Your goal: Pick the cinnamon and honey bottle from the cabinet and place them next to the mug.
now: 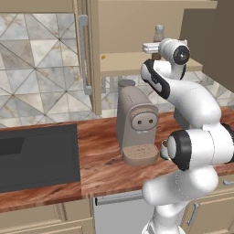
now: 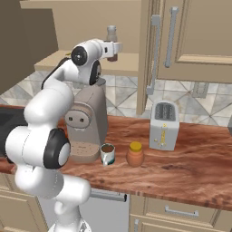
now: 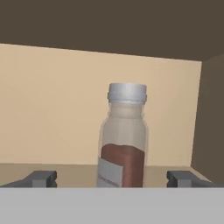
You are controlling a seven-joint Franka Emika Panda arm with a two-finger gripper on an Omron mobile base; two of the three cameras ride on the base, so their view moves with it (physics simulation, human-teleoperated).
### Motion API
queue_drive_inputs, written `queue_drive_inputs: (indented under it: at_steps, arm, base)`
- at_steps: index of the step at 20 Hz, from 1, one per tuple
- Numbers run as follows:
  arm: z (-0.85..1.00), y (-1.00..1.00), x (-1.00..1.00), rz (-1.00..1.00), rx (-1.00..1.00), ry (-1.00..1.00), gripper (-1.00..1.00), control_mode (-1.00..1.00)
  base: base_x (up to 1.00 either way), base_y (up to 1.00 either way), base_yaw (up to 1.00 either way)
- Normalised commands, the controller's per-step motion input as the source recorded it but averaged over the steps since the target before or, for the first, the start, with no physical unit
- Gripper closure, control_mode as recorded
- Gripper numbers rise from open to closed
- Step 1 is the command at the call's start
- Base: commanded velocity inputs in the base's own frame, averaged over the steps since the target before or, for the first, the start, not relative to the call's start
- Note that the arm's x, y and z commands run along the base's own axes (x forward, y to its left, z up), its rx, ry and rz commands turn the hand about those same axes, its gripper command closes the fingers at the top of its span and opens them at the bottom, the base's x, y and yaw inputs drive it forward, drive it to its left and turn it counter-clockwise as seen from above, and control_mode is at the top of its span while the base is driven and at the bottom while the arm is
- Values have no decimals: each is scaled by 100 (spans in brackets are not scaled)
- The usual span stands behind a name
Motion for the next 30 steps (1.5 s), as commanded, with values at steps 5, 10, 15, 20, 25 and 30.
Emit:
queue_drive_inputs:
  at_steps: [5,10,15,20,25,30]
  arm:
    - [0,-5,3,0,1,0,-100,-100]
    - [0,0,6,0,0,0,-100,-100]
    - [0,0,41,0,0,0,-100,-100]
    - [0,0,36,0,0,0,-100,-100]
    - [0,-1,7,0,1,0,-100,-100]
    - [0,-15,0,1,4,0,-100,-100]
  base:
    - [0,0,0]
    - [0,0,0]
    - [0,0,0]
    - [0,0,0]
    - [0,0,0]
    - [0,0,0]
